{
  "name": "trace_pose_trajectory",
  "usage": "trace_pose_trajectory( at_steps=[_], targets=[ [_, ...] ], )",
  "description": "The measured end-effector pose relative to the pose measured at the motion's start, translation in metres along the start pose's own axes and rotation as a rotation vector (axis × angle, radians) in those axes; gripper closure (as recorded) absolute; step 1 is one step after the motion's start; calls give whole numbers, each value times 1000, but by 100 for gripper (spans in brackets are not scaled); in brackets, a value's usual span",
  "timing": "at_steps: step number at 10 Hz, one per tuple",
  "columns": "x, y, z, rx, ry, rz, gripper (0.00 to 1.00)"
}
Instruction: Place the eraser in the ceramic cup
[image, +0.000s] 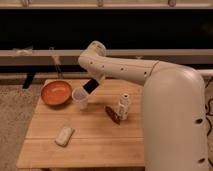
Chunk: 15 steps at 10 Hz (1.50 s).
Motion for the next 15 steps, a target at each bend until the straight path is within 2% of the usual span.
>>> trace_pose_trajectory(
  at_steps=[5,6,8,10,11,13,15],
  targets=[
    [-24,-5,-6,26,15,-86,100],
    [-27,-9,-3,36,22,-94,95],
    [-29,-15,2,58,34,-97,78],
    [-33,-22,6,94,50,-101,55],
    [-35,-24,6,107,53,-103,48],
    [-39,-26,5,149,66,-113,26],
    [-47,-27,1,175,68,-128,20]
  ],
)
